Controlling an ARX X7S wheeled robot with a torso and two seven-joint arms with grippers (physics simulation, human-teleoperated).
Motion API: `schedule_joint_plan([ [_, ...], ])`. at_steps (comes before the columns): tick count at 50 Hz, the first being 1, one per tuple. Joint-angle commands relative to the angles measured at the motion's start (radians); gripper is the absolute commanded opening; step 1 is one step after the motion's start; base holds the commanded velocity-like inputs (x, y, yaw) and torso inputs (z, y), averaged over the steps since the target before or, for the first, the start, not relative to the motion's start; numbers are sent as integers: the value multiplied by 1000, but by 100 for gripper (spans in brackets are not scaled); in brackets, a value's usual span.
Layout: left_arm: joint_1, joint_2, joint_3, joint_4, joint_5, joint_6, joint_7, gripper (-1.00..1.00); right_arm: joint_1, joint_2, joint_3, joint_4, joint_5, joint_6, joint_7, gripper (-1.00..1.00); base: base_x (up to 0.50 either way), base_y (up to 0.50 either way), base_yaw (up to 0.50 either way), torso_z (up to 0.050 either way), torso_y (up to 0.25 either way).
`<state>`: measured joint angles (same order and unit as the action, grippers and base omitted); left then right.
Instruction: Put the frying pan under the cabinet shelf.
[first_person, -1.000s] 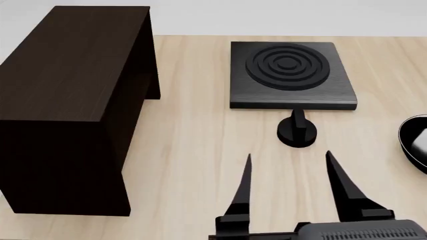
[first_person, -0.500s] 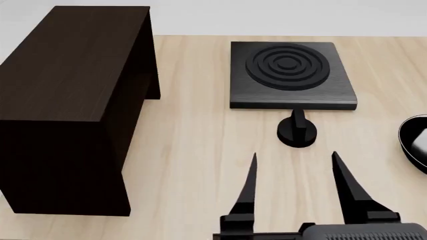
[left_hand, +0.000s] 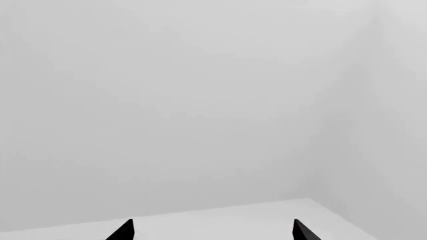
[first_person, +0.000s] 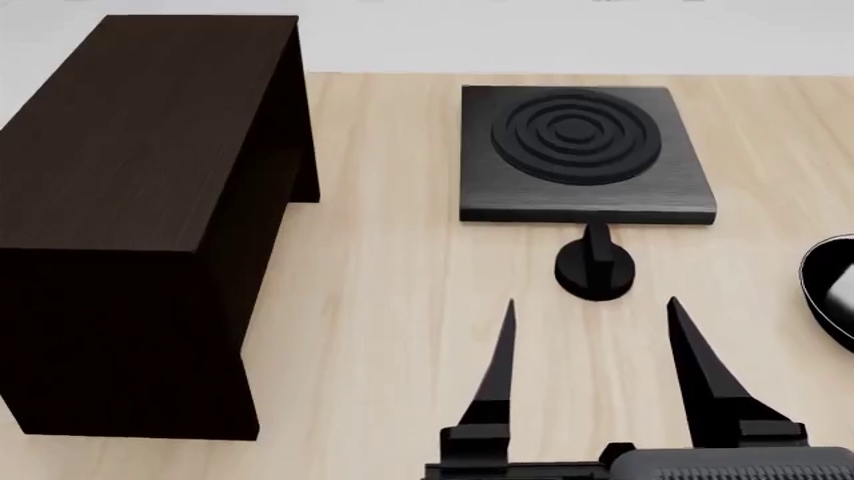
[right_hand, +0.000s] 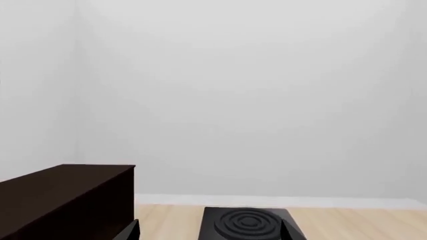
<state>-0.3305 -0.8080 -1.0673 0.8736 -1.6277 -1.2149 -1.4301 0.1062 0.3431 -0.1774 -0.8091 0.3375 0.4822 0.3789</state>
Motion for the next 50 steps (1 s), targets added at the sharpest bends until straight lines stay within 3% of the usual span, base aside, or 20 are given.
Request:
schedule_joint_plan([
  [1, 16, 7, -27, 4, 20, 2, 27, 100, -3, 7, -7, 2, 1, -13, -2, 100, 195, 0, 0, 0, 0],
  [50, 44, -24, -38, 14, 10, 25, 17, 100, -7, 27, -17, 2, 13, -25, 16, 100, 263, 0, 0, 0, 0],
])
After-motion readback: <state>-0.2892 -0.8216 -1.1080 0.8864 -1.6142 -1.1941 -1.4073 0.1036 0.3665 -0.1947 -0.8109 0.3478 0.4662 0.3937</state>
